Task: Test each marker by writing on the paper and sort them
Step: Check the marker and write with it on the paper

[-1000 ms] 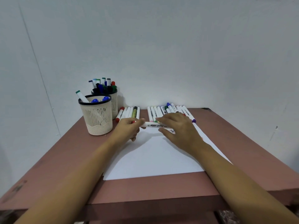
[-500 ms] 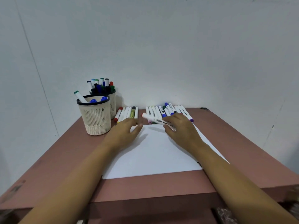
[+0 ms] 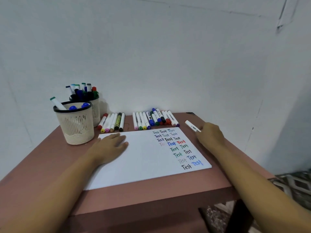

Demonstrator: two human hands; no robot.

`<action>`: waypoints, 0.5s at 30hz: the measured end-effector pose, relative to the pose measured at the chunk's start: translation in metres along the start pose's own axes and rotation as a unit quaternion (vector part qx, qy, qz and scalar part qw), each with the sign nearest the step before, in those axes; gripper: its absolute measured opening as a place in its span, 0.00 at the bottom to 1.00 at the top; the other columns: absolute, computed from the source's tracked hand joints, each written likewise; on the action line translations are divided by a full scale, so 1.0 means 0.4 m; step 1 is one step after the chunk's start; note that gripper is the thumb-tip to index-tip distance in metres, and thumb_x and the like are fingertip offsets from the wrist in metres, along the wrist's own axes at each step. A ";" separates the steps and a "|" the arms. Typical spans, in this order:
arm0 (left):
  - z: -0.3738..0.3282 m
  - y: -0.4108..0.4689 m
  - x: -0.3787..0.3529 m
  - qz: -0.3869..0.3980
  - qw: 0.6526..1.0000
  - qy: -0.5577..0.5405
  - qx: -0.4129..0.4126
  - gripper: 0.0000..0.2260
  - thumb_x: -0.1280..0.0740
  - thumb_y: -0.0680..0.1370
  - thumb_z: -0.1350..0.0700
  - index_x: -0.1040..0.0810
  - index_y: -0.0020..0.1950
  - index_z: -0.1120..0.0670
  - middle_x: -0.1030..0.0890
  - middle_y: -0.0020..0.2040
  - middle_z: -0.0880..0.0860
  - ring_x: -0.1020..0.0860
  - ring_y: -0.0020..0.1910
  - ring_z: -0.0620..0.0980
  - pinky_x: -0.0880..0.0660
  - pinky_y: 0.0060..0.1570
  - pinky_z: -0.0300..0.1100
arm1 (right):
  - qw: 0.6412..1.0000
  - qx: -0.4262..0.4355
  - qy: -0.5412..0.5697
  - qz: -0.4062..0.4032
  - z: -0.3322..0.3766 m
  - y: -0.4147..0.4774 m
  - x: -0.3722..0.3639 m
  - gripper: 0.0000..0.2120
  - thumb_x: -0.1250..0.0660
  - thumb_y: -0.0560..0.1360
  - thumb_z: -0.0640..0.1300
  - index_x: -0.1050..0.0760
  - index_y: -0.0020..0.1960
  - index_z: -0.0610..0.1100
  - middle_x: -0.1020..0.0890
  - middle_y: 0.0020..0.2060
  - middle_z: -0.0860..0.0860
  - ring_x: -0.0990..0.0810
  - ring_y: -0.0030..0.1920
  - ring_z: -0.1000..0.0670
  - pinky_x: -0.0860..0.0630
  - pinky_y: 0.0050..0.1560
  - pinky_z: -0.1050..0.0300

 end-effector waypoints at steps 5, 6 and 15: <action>0.002 0.000 -0.001 -0.005 1.000 -0.009 -0.003 0.23 0.50 0.81 0.42 0.41 0.76 0.46 0.45 0.77 0.47 0.46 0.76 0.47 0.50 0.74 0.55 | 0.999 -0.018 -0.042 0.011 -0.021 0.001 -0.023 0.07 0.39 0.74 0.38 0.31 0.37 0.42 0.26 0.34 0.48 0.27 0.37 0.43 0.33 0.35 0.56; 0.002 0.000 -0.001 -0.004 1.000 -0.009 -0.003 0.23 0.50 0.81 0.42 0.41 0.76 0.46 0.45 0.77 0.47 0.46 0.76 0.47 0.50 0.74 0.54 | 0.999 -0.019 -0.047 0.010 -0.020 0.000 -0.024 0.07 0.39 0.74 0.38 0.31 0.37 0.42 0.26 0.35 0.48 0.26 0.38 0.43 0.33 0.36 0.56; 0.007 0.002 -0.002 -0.005 1.000 -0.014 -0.001 0.23 0.49 0.81 0.41 0.40 0.75 0.45 0.44 0.77 0.47 0.45 0.76 0.47 0.49 0.74 0.54 | 0.999 -0.015 -0.046 0.010 -0.021 -0.003 -0.033 0.15 0.38 0.75 0.39 0.37 0.31 0.44 0.29 0.32 0.49 0.27 0.38 0.43 0.35 0.35 0.56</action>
Point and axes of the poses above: each hand's wrist, its own y-axis towards the middle knuckle, its own x-axis out of the back of the hand, z = x × y, the point moved 5 cm from there along y, towards the middle knuckle
